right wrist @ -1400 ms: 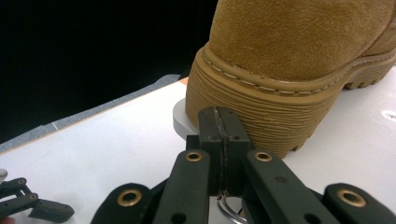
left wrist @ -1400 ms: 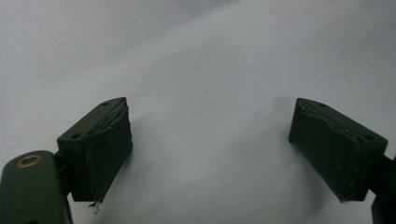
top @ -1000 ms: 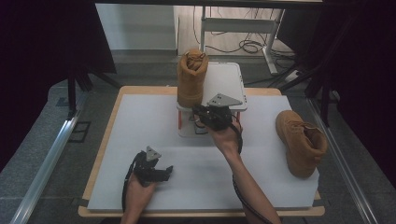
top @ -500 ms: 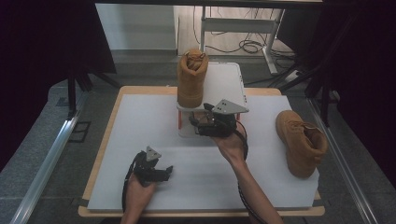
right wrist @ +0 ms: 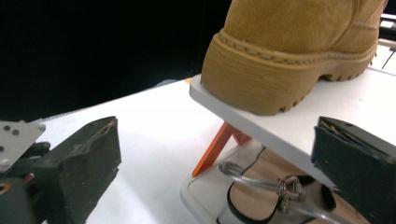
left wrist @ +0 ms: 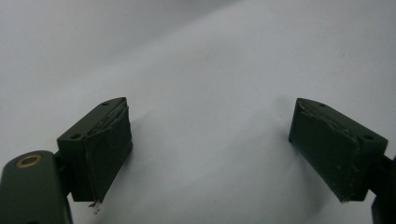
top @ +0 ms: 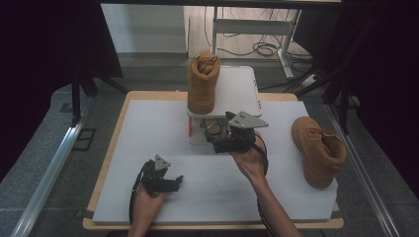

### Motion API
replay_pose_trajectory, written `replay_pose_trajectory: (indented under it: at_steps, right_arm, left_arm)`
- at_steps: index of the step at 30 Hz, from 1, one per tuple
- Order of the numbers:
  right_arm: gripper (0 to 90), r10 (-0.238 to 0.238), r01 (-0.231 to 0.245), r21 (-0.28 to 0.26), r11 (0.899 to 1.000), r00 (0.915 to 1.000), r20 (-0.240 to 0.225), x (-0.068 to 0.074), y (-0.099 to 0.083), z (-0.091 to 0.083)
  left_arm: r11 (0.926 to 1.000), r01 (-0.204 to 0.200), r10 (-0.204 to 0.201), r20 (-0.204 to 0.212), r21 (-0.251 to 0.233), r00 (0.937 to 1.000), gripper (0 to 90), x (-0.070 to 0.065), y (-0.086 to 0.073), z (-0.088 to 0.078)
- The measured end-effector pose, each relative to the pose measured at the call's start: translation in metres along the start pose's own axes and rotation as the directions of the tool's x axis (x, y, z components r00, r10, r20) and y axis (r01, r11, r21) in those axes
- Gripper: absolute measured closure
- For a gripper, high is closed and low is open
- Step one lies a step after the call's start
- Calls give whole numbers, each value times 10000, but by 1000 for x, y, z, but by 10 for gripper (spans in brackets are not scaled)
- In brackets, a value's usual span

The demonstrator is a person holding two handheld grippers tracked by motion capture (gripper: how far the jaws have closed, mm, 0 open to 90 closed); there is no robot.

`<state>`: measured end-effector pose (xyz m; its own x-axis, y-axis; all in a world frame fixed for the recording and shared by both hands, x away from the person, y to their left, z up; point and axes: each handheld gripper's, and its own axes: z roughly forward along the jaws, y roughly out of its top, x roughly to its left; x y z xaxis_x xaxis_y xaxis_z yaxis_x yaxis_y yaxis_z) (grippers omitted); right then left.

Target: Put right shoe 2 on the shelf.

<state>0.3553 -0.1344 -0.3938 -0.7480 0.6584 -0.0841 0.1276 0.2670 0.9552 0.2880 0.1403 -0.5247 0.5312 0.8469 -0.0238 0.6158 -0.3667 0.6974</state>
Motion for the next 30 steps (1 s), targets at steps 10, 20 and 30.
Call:
replay_pose_trajectory:
  at_steps: [10, 20, 30]
  right_arm:
    - [0, 235, -237, 312, 9992, 9997, 71, -5, -10, -17]
    - [0, 322, -342, 301, 9990, 9975, 631, -12, -21, -37]
    - [0, 588, -618, 239, 9978, 9924, 1081, -22, -31, -58]
  left_arm:
    - [10000, -2, 2, -7, 1, 10000, 129, 0, 0, 0]
    - [10000, -15, 15, -8, 14, 10000, 129, 0, 0, 0]
    - [10000, -22, 22, -17, 14, 10000, 129, 0, 0, 0]
